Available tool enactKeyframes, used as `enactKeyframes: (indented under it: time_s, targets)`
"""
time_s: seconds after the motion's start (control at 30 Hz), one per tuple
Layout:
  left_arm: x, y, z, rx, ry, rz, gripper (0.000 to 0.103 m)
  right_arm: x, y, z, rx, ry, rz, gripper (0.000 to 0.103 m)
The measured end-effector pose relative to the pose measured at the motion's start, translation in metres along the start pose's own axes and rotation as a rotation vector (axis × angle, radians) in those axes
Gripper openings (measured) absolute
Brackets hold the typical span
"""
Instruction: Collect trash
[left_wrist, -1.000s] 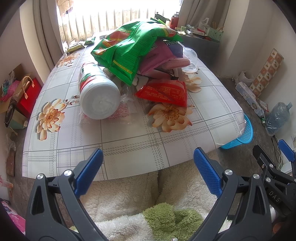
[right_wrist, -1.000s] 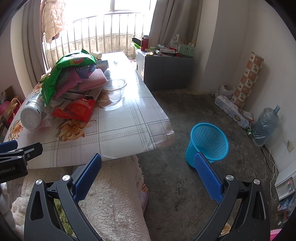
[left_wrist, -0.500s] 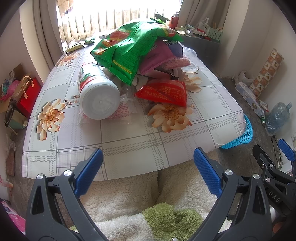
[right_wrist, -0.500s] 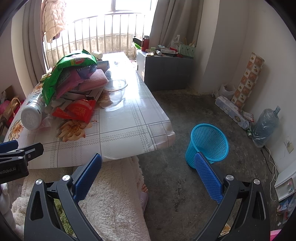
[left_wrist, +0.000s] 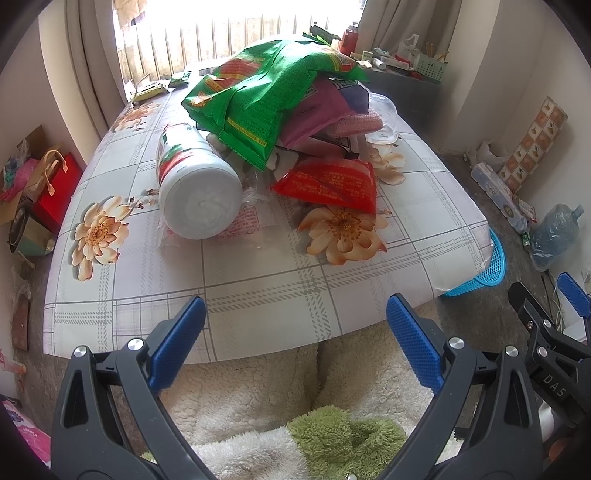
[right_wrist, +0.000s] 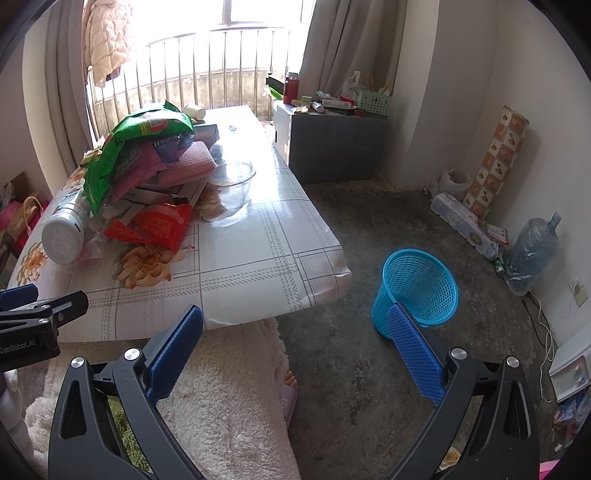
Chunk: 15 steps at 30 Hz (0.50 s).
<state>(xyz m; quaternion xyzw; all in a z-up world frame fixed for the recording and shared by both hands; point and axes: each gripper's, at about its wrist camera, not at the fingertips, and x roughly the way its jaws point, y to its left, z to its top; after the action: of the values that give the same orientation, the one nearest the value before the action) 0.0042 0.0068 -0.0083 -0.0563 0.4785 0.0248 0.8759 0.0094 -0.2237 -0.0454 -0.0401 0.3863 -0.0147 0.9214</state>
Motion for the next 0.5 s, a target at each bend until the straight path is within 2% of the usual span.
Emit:
enactKeyframes:
  time_s: [0.13,0.3,0.4,0.5]
  targets:
    - [-0.002,0.020,0.008,-0.028,-0.045,-0.035,0.094,0.001,-0.001,0.004,0.026,-0.025,0.016,0.097]
    - [-0.015,0.061,0.025,-0.090,-0.184,-0.061,0.094,0.004,-0.003,0.016,0.087,-0.080,0.109,0.097]
    - [-0.017,0.086,0.037,-0.141,-0.238,-0.074,0.094,0.004,0.003,0.033,0.113,-0.109,0.258,0.097]
    - [-0.016,0.103,0.048,-0.173,-0.286,-0.084,0.094,0.006,0.015,0.059,0.143,-0.125,0.455,0.096]
